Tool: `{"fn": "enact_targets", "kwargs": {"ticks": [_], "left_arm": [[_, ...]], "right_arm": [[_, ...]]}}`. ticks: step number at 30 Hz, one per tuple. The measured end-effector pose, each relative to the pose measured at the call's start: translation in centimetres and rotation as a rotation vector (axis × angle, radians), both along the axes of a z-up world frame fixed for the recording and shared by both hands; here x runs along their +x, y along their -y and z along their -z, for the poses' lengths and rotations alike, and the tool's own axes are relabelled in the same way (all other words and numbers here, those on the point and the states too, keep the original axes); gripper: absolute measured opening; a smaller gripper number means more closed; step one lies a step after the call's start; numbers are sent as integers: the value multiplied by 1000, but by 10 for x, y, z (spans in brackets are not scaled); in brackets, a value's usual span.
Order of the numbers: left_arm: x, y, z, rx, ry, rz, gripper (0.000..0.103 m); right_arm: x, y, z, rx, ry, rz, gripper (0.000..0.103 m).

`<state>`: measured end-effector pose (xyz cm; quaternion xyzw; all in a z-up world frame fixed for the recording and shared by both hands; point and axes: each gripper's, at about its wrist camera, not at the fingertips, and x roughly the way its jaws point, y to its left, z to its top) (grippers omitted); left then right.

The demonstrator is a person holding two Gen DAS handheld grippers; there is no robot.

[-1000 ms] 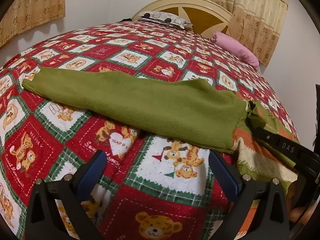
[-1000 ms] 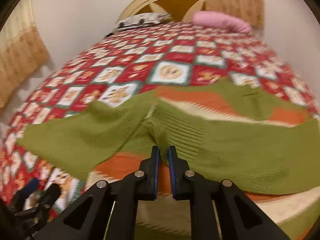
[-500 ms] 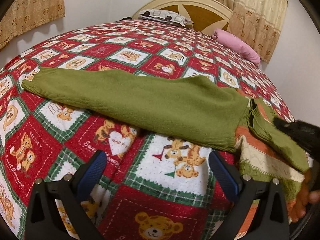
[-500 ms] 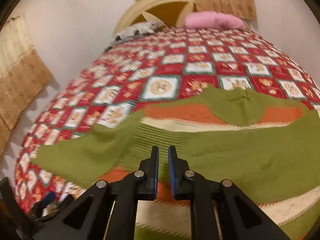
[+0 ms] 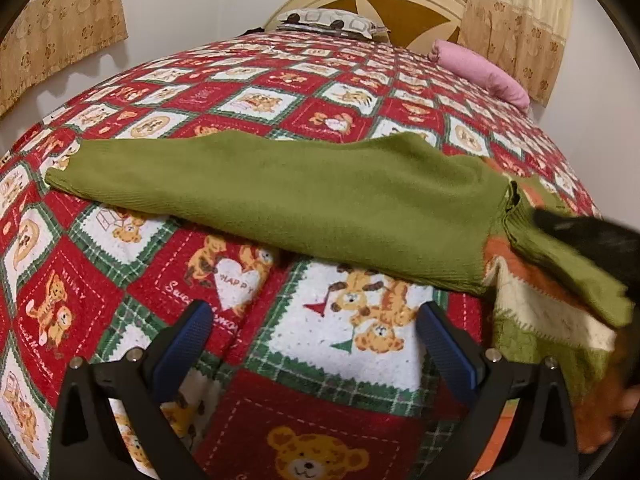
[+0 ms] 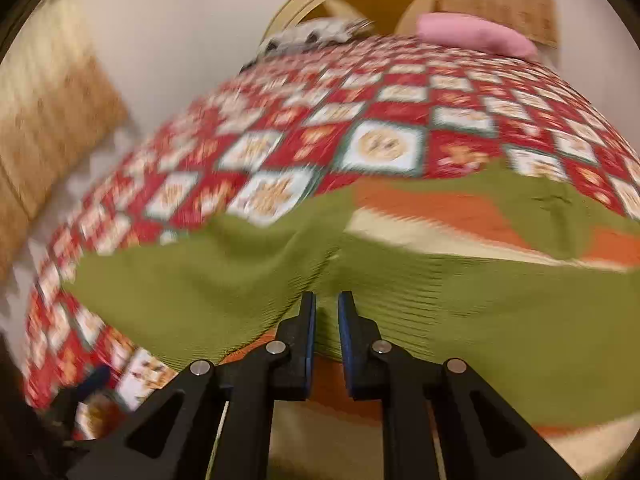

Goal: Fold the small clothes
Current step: 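Carry the sleeve across the sweater body with the right tool and release, then grasp the other green sleeve cuff with the left tool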

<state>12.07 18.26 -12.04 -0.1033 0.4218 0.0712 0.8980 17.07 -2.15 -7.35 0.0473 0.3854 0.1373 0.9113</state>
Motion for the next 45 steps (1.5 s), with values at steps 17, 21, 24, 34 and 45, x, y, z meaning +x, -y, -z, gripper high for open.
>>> {"fn": "enact_targets", "kwargs": {"ticks": [17,21,24,34,45], "left_arm": [[2,4,1,32,-21,-1,103],[3,7,1,48,-34,-1,103],[2,7,0,47,-39,18,103],[-33,-100,-45,-205,202,-284,99],[13,-180,-5,-371,136,-520,84]], "right_arm": [[-127,111,15,-235,-14,204,45],[-131,107,33,-254,-12,202,47],[-131,111,33,-230,-14,207,50],[-133,113,34,-199,-13,203,52],[-133,113,35,-190,-17,204,53]]}}
